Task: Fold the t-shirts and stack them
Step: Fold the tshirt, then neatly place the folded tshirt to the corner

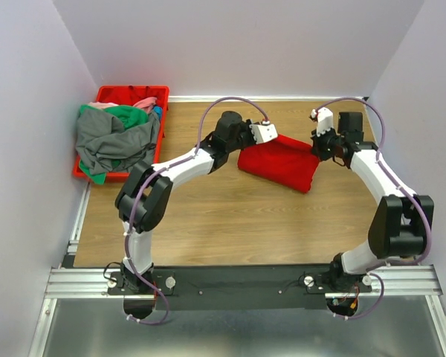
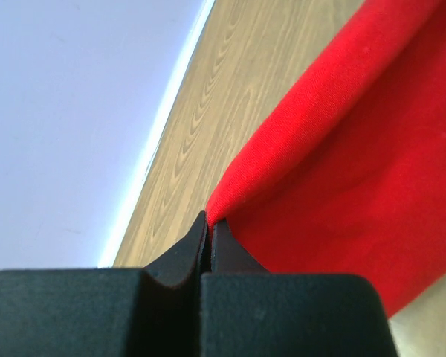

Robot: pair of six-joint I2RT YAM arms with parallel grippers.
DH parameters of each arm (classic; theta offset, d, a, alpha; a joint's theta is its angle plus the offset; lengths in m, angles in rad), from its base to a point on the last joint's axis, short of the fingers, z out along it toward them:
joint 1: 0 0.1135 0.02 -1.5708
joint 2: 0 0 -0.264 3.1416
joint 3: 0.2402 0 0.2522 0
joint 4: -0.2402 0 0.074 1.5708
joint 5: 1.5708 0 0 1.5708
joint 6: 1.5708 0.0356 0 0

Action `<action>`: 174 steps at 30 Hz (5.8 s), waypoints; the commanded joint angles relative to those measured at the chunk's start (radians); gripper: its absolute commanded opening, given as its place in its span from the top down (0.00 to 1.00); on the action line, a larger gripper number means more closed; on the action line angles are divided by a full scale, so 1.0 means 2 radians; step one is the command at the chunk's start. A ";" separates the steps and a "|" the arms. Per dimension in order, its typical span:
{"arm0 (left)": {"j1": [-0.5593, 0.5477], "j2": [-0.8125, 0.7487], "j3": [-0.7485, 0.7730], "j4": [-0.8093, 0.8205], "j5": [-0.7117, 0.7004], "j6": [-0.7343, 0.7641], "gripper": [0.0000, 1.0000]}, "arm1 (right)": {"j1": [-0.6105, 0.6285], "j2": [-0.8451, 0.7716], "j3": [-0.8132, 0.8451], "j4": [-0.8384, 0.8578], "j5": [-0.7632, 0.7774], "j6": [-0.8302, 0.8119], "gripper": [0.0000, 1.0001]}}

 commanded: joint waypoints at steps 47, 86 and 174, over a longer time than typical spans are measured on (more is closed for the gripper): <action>0.019 0.211 0.252 0.084 -0.012 -0.012 1.00 | -0.026 0.112 0.035 0.112 0.142 0.129 0.99; 0.027 -0.085 0.050 0.034 -0.138 -0.159 0.16 | -0.084 0.180 0.097 0.132 0.261 0.149 0.12; 0.027 -0.619 -0.398 -0.055 -0.143 -0.248 0.17 | -0.080 0.293 0.383 -0.140 0.011 0.004 0.22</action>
